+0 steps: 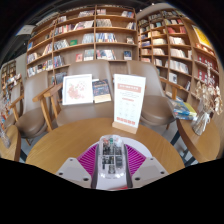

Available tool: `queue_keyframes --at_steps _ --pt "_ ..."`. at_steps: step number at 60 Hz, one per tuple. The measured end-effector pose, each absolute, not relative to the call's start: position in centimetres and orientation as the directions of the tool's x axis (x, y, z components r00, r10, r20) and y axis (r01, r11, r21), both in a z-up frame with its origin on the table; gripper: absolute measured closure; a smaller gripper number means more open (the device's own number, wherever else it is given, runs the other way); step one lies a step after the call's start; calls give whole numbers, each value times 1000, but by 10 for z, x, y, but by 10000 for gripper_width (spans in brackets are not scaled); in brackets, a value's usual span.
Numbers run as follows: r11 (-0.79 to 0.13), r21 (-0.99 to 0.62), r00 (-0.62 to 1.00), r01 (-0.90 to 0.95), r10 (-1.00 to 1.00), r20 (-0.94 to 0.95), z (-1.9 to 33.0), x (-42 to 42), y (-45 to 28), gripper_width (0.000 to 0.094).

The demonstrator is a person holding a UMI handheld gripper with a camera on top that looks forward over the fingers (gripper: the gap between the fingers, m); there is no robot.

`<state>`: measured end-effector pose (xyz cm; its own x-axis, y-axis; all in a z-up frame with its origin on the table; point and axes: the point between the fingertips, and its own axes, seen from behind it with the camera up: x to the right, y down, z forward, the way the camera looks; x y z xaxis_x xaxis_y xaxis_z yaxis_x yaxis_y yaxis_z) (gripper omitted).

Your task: Arrange mouse

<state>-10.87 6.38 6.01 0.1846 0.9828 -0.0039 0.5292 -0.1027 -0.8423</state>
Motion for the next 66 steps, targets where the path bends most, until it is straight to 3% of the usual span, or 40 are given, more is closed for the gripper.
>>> queue_keyframes --at_steps 12,24,27,30,32,33,36,53,66 --pt "-141 -802 206 581 978 -23 5 -114 91 521" --pt "-127 -805 226 579 974 9 -12 -114 97 467" --pt "-115 -810 228 575 973 24 -11 -114 97 431" --pt "-107 -809 236 578 971 41 -9 -110 98 240" --pt "-99 -808 240 581 969 54 -6 -108 100 81" --pt "-93 -810 240 579 969 60 -3 -107 100 76" --pt "-77 -818 234 570 969 72 8 -100 98 112" --pt "-71 -875 229 479 972 46 109 31 64 84" --pt "-26 -887 202 461 976 76 136 167 39 84"
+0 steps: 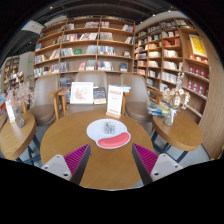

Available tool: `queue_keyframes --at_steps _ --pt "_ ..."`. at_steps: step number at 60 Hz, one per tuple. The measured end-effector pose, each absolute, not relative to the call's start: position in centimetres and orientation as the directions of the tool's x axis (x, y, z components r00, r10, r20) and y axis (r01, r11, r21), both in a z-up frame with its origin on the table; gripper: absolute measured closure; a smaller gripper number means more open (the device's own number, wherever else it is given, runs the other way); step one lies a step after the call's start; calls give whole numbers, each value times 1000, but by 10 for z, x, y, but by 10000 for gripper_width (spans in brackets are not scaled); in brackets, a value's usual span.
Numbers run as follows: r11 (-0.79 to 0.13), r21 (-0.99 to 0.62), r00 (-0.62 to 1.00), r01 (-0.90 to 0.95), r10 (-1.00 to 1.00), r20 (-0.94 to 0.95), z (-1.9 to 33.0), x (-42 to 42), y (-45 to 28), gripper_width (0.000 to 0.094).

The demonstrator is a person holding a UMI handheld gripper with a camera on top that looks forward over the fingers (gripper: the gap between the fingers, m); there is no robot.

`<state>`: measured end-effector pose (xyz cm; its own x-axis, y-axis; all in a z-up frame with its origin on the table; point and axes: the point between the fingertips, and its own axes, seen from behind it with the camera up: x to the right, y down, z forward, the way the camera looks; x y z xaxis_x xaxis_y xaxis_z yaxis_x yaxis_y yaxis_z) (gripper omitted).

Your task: Arrange mouse

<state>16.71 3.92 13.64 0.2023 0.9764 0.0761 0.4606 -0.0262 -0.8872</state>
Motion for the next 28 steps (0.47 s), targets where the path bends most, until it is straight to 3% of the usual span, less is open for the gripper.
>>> queue_keyframes --at_steps 13,28 --pt "3 -886 177 464 979 96 137 242 19 86" --pt "11 -891 154 454 984 90 144 261 10 84"
